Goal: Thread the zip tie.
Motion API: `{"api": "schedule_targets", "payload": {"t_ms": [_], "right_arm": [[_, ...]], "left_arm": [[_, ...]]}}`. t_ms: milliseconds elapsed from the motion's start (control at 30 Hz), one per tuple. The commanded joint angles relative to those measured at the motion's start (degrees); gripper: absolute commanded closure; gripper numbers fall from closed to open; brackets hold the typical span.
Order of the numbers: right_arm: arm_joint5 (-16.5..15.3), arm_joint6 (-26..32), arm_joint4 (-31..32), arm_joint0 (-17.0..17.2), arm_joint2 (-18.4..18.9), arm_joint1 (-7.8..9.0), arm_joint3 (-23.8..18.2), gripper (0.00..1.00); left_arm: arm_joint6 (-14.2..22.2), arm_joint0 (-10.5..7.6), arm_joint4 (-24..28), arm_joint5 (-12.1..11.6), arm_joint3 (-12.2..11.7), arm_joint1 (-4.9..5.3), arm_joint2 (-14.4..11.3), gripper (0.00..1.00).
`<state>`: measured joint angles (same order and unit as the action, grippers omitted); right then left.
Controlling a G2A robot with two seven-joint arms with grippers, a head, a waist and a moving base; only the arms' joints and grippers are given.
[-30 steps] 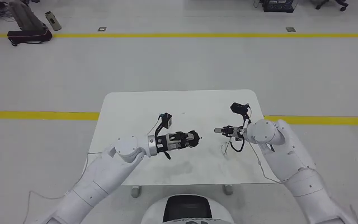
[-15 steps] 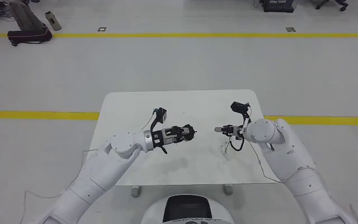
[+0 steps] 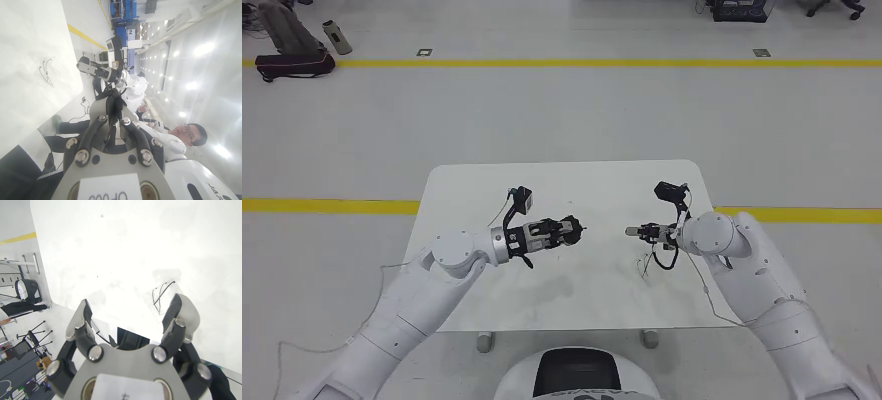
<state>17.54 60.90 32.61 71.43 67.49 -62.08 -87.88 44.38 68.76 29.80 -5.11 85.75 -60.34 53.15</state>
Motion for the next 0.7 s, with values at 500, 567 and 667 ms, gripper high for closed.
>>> {"api": "schedule_targets", "payload": {"t_ms": [500,567,667], "right_arm": [[1.94,4.77,19.75,-1.84,-4.09,-3.86,5.1,0.0],[1.94,5.72,21.25,-1.54,-3.45,-4.75,5.4,0.0],[1.94,5.78,22.63,-0.96,-2.13,-5.74,5.24,0.0]], "left_arm": [[0.0,0.0,0.0,0.0,0.0,0.0,0.0,1.0],[0.0,0.0,0.0,0.0,0.0,0.0,0.0,1.0],[0.0,0.0,0.0,0.0,0.0,0.0,0.0,1.0]]}}
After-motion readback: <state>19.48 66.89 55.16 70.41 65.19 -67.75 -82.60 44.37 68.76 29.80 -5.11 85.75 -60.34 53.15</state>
